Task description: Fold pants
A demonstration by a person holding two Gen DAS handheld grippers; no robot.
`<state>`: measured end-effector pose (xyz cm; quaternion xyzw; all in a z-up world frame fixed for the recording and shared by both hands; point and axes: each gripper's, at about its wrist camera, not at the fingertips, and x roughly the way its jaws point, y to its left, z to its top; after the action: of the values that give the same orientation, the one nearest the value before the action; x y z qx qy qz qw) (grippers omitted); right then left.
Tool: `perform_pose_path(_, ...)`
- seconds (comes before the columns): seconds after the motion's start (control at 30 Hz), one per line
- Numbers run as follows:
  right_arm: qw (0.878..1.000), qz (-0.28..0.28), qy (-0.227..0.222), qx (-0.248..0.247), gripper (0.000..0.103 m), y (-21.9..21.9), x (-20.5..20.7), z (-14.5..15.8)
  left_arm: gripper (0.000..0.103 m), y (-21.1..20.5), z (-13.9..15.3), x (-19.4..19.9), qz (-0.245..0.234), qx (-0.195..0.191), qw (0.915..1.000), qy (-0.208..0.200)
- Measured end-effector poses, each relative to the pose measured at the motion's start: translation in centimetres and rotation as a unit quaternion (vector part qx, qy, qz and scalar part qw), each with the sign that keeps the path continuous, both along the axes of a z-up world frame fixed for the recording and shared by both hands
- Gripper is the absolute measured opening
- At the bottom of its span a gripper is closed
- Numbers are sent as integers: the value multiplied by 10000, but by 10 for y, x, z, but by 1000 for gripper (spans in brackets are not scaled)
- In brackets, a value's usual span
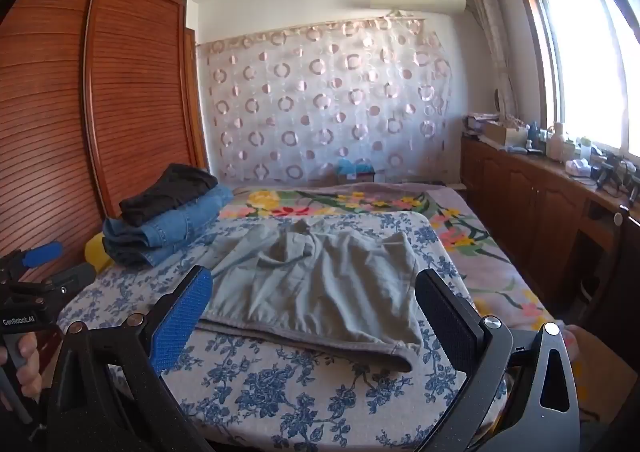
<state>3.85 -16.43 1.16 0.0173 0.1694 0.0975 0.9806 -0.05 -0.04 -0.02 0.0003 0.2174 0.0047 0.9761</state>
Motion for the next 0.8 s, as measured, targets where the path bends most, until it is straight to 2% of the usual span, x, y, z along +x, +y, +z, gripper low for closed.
perform_pose_path(0.27, 10000, 17, 24, 26, 103, 0, -1, 0, 103, -8, -2, -3, 72, 91, 9999, 61)
perform_pose_path(0.8, 10000, 32, 54, 41, 103, 2, 1, -3, 103, 3, -3, 1, 56, 30, 9999, 94)
